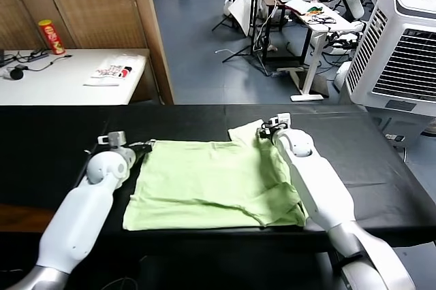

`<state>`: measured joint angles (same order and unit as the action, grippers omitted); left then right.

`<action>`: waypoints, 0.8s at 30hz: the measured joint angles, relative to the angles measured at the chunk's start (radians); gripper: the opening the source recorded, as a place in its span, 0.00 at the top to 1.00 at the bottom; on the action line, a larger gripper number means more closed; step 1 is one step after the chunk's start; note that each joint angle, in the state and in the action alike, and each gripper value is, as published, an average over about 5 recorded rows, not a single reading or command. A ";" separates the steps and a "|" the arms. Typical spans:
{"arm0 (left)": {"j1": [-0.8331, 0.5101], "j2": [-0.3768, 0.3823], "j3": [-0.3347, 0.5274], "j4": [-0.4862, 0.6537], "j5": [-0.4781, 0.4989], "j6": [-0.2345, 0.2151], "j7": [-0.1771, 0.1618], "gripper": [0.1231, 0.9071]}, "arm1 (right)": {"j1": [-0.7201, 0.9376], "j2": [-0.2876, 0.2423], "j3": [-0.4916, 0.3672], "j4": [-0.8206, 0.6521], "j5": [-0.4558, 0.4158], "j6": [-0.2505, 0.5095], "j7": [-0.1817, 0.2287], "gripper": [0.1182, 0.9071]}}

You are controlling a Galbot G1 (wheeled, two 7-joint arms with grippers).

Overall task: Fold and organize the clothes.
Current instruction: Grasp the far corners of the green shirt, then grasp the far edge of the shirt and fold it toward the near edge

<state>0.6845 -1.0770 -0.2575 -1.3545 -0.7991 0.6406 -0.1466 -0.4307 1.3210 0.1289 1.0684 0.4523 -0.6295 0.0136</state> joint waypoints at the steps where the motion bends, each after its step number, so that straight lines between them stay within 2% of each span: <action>1: 0.000 -0.001 0.000 0.000 0.001 -0.002 0.000 0.98 | -0.003 -0.002 0.003 0.004 0.001 0.002 -0.002 0.97; 6: 0.004 0.001 -0.001 -0.013 0.000 -0.012 0.000 0.99 | -0.023 -0.020 0.022 0.043 0.022 0.006 -0.005 0.99; 11: 0.019 0.020 -0.009 -0.053 -0.006 -0.017 -0.006 0.99 | -0.057 -0.063 0.039 0.128 0.091 -0.010 0.001 0.99; 19: 0.099 0.070 -0.050 -0.212 -0.034 -0.017 -0.020 0.99 | -0.139 -0.175 0.070 0.328 0.204 -0.041 0.006 0.99; 24: 0.187 0.109 -0.088 -0.329 -0.043 -0.020 -0.031 0.99 | -0.223 -0.255 0.097 0.468 0.270 -0.079 0.027 0.99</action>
<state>0.8719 -0.9676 -0.3451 -1.6834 -0.8422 0.6208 -0.1773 -0.6532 1.0656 0.2258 1.5360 0.7224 -0.7088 0.0406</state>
